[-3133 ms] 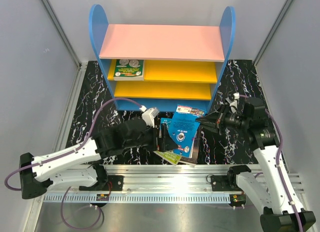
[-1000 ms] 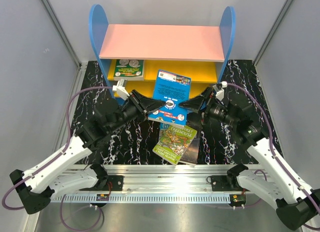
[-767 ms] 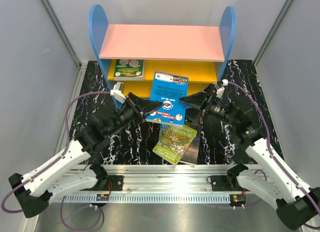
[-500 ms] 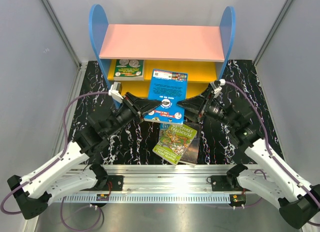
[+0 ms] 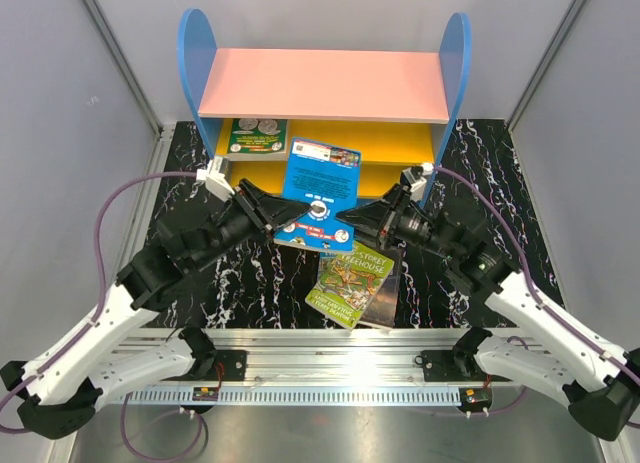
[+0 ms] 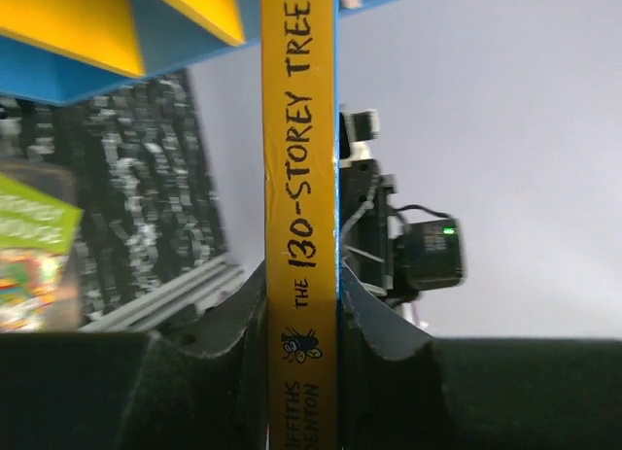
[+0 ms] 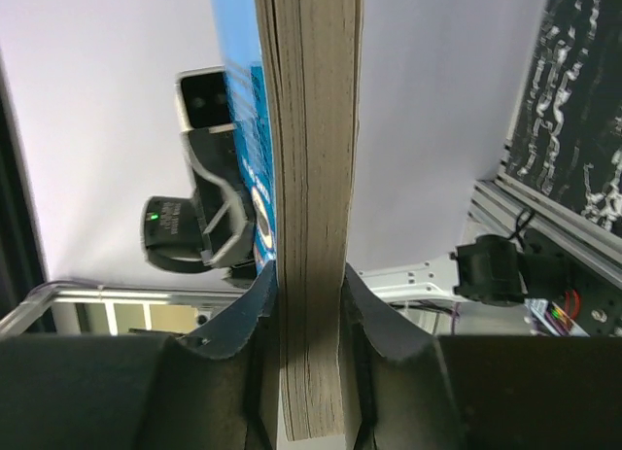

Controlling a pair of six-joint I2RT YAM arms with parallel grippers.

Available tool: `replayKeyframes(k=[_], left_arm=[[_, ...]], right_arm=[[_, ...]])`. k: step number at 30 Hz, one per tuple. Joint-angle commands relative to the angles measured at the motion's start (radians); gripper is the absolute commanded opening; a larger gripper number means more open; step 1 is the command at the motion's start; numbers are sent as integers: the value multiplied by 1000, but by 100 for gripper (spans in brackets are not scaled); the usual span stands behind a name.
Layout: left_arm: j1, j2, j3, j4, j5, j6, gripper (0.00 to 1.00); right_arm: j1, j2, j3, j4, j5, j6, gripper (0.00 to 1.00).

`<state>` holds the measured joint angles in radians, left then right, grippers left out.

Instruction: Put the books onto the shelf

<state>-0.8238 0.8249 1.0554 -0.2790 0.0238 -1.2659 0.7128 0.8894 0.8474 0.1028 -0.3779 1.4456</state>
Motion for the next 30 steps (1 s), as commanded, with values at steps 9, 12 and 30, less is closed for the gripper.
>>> replayKeyframes(k=[9, 12, 30], left_arm=[[6, -225, 249, -678, -286, 215, 78], [6, -326, 223, -765, -323, 180, 75], [5, -454, 223, -896, -315, 154, 69]], right_arm=[[39, 285, 324, -209, 16, -146, 0], [39, 339, 389, -225, 17, -175, 0], [39, 456, 341, 336, -113, -25, 0]])
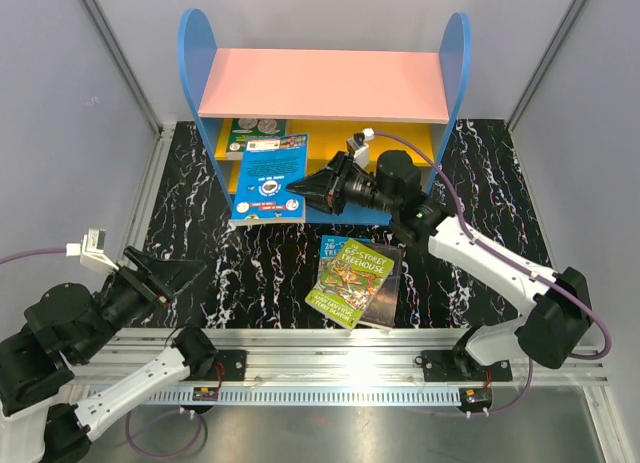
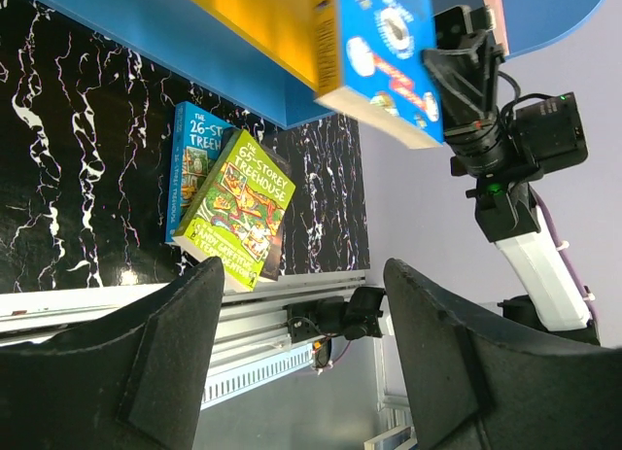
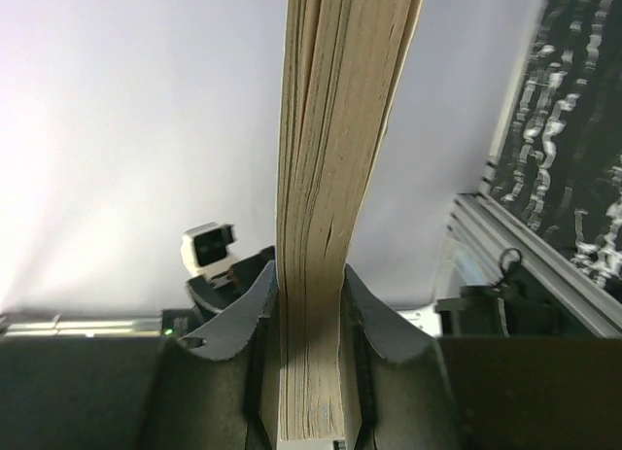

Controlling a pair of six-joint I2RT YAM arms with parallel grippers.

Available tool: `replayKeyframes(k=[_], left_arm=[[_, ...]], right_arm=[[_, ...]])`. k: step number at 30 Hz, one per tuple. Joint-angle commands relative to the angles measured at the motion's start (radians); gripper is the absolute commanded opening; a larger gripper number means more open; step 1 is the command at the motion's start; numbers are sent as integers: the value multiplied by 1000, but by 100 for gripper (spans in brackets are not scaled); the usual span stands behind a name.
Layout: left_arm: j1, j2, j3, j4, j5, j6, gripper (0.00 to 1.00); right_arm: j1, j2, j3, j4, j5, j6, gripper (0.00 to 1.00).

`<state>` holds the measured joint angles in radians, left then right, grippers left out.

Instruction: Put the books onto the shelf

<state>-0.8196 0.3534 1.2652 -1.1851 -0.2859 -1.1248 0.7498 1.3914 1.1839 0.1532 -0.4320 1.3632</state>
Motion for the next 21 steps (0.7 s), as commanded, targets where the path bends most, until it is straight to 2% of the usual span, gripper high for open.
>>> replayKeyframes(k=[1, 6, 10, 15, 21], left_arm=[[0, 19, 10, 13, 1, 11, 69], [2, 25, -13, 33, 17, 11, 68], [2, 36, -13, 41, 24, 11, 67], [0, 52, 13, 38, 22, 14, 66], [2, 53, 34, 24, 27, 14, 65]], right_arm=[[2, -46, 5, 314, -69, 63, 0], [3, -80, -23, 296, -53, 54, 0], [2, -40, -18, 301, -22, 60, 0], [3, 44, 80, 212, -1, 25, 0], [2, 151, 175, 284, 9, 23, 0]])
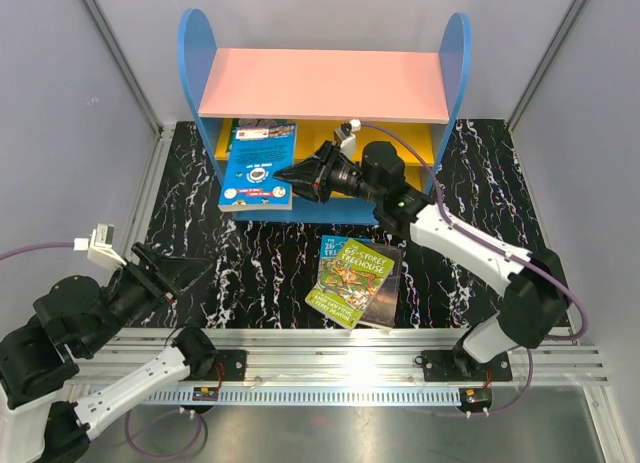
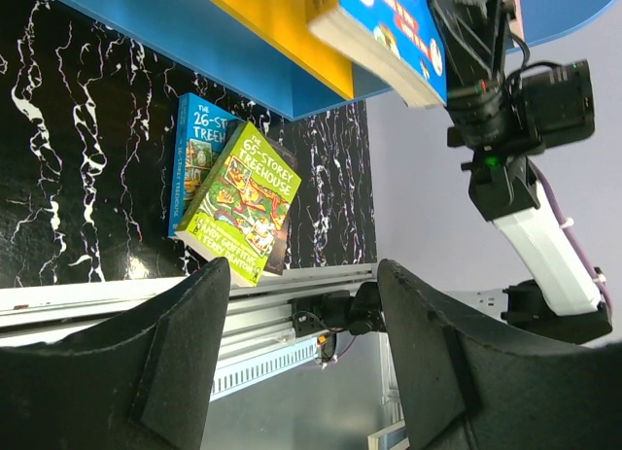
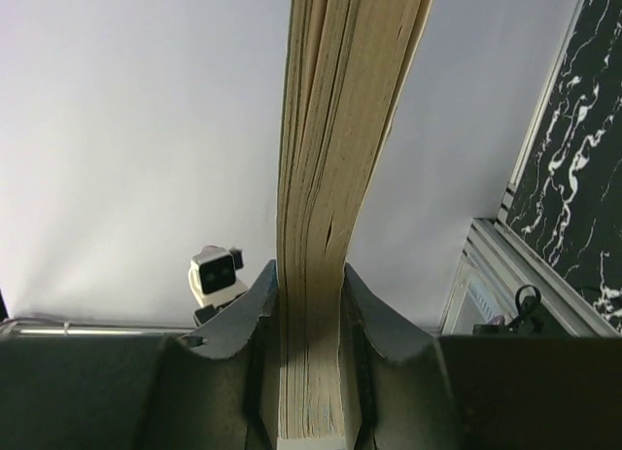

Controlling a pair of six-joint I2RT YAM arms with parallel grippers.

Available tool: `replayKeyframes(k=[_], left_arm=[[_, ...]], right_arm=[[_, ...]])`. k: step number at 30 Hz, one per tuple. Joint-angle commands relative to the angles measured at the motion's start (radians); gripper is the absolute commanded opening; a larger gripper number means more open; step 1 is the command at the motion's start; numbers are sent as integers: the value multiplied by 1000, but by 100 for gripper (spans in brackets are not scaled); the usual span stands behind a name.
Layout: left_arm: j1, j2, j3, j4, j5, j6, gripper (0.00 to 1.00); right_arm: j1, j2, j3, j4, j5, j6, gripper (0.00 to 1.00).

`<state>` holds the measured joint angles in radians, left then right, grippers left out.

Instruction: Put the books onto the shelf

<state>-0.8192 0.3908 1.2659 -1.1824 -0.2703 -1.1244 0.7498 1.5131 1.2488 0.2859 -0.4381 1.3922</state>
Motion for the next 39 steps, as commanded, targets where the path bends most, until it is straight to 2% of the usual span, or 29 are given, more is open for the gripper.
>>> replayKeyframes(k=[1, 8, 14, 23, 29, 32, 35, 39], left_arm=[[2, 17, 35, 20, 14, 14, 64], [2, 81, 12, 64, 57, 63, 64], [2, 186, -2, 142, 0, 146, 63], [3, 315, -20, 276, -90, 290, 63], [6, 379, 0, 352, -136, 382, 65], [34, 448, 38, 375, -135, 439, 66], [116, 520, 72, 417, -66, 501, 66], [271, 588, 49, 492, 109, 545, 65]], right_arm=[[2, 50, 124, 166, 9, 4, 0], [2, 162, 198, 177, 24, 42, 0], [-1, 193, 166, 162, 87, 74, 0], [-17, 193, -35, 446, 176, 234, 0], [-35, 234, 11, 444, 141, 226, 0], [-41, 252, 63, 403, 121, 211, 0], [-49, 265, 119, 325, 98, 188, 0], [-63, 275, 161, 273, 76, 174, 0]])
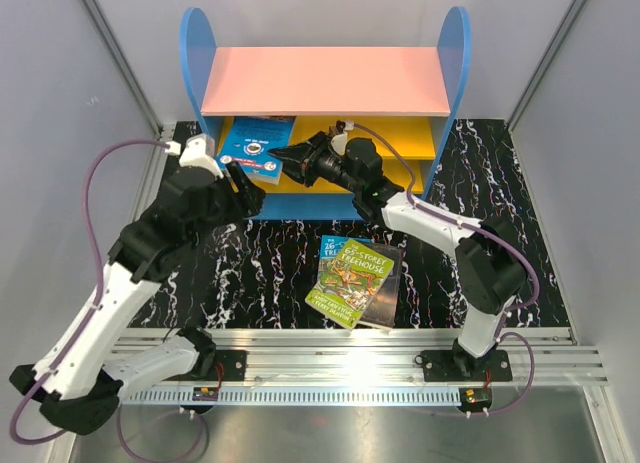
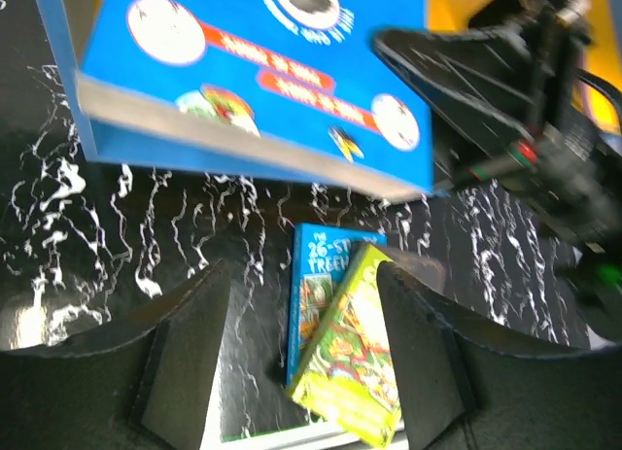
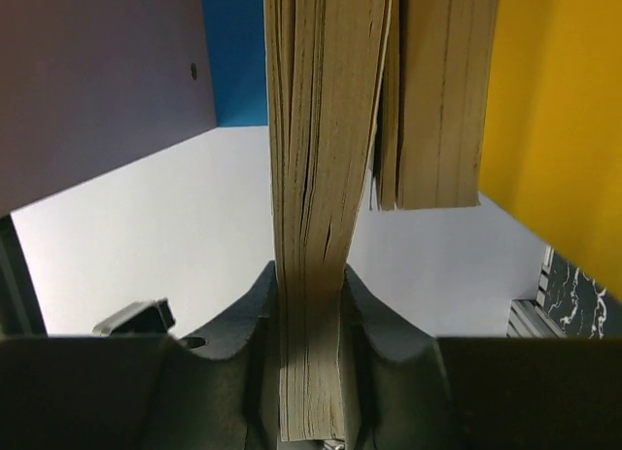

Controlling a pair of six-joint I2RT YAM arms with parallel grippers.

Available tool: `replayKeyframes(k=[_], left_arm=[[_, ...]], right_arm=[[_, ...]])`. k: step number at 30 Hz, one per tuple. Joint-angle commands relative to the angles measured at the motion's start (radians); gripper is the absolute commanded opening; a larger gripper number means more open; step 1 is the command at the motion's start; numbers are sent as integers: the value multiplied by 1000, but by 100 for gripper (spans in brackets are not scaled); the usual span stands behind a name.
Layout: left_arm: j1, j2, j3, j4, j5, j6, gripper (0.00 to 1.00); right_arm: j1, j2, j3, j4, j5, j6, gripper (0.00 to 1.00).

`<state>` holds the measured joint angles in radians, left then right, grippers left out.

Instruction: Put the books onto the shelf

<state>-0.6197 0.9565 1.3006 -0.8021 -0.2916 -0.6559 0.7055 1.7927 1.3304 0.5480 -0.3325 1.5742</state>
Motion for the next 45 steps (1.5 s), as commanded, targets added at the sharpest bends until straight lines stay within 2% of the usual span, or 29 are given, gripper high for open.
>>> replayKeyframes(k=[1, 3, 7, 10, 11, 12, 15, 17, 19, 22, 27, 34, 45], left_arm=[[137, 43, 5, 130, 165, 81, 64], [210, 65, -15, 175, 238, 85, 62], [255, 134, -12, 234, 287, 98, 62], [259, 201, 11, 250, 328, 101, 63], [258, 218, 15, 260, 333, 101, 63], [258, 241, 19, 268, 344, 93, 63], [259, 280, 19, 297, 347, 66, 63], [259, 292, 22, 305, 335, 46, 63], [259, 312, 32, 297, 296, 12, 63], [259, 347, 60, 285, 241, -19, 63], [259, 433, 150, 251, 226, -10, 64], [281, 511, 238, 236, 218, 21, 64], [344, 504, 209, 207, 135, 13, 64]], right_arm=[[-20, -1, 95, 4, -36, -8, 0], [-29, 4, 111, -35, -59, -23, 0], [-44, 25, 180, -106, -109, -63, 1], [-55, 46, 237, -144, -146, -72, 12], [-58, 62, 253, -152, -160, -77, 18], [-64, 71, 268, -163, -168, -75, 35], [-75, 118, 335, -174, -207, -65, 61], [-77, 157, 384, -177, -240, -54, 74], [-77, 192, 424, -177, -260, -46, 81], [-77, 206, 429, -165, -283, -33, 85], [-77, 172, 372, -135, -315, -22, 89], [-77, -30, 109, -140, -350, -54, 92], [-77, -295, -157, -371, -398, -226, 95]])
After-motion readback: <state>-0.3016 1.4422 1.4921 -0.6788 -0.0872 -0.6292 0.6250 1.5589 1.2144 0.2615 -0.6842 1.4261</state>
